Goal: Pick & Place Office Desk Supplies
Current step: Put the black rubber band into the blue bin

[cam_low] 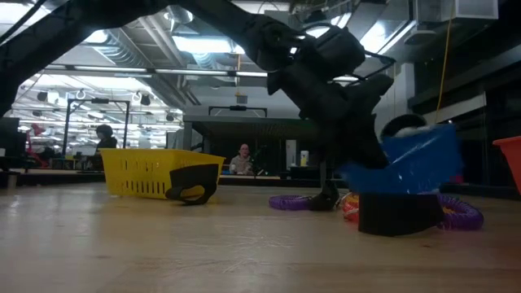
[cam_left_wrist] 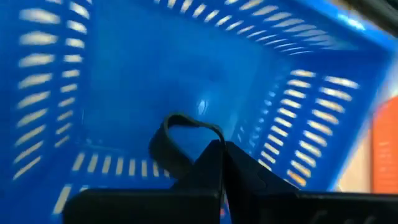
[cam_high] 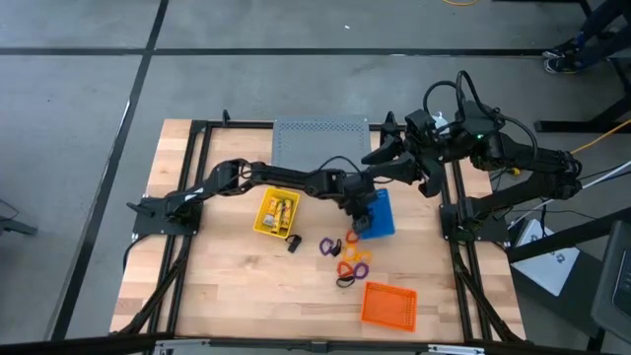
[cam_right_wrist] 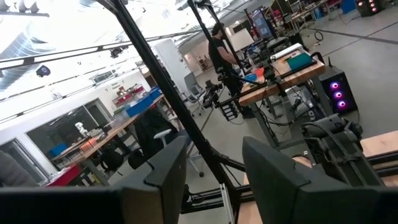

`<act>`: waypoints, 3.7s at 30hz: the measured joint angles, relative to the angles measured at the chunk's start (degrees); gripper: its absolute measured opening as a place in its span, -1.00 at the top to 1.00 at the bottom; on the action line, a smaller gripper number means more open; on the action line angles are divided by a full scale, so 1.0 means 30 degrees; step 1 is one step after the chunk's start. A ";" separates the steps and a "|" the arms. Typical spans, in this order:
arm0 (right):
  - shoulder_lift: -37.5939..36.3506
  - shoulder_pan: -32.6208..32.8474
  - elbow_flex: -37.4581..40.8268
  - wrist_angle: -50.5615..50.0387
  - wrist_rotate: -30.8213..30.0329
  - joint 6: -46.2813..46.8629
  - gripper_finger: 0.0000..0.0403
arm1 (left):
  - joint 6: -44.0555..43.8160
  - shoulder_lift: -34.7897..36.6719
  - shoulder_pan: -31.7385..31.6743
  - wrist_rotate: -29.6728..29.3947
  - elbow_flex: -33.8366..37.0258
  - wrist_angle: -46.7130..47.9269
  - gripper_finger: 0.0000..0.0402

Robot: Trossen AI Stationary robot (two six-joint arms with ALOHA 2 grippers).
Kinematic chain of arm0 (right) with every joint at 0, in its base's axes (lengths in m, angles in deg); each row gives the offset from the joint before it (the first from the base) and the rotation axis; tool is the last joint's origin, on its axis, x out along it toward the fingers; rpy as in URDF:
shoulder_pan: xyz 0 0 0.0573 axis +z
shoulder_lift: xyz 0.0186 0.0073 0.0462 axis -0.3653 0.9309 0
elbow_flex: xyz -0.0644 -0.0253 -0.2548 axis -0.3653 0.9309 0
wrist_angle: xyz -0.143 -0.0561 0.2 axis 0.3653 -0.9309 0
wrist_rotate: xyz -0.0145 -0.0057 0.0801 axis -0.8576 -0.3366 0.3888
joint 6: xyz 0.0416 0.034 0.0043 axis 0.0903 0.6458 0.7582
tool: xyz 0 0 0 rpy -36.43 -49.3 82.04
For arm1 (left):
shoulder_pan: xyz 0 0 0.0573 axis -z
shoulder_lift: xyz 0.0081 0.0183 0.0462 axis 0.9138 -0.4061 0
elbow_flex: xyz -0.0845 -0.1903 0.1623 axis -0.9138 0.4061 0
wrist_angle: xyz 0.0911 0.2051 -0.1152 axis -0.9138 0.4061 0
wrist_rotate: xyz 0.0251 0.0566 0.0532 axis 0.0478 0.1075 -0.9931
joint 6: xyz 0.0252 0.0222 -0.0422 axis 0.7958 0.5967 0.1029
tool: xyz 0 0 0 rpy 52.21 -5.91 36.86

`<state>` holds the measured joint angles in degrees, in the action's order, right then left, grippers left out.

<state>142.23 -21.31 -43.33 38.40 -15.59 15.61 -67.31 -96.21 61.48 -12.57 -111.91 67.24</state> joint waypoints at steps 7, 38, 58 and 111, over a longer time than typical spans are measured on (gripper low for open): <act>0.0000 0.0037 0.0000 0.0000 -0.0062 0.0452 0.21 | -0.0226 0.0036 -0.0022 0.1232 0.0007 0.1036 0.99; 0.0000 0.1625 0.0000 0.0007 -0.0539 -0.0095 0.21 | 0.0930 0.1625 0.0358 0.2789 0.0073 0.8713 0.99; 0.0000 0.1625 0.0000 -0.0007 -0.0481 -0.0532 0.21 | -0.0804 0.3852 0.0728 0.2970 0.0022 0.4220 0.99; 0.0335 0.1880 -0.0007 -0.0897 -0.0480 0.0007 0.21 | -0.4658 -0.0554 -0.1742 0.2358 -0.0415 -0.0817 0.99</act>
<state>143.24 -15.67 -43.35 35.71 -17.03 15.63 -81.29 -97.87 56.26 -5.49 -113.15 64.79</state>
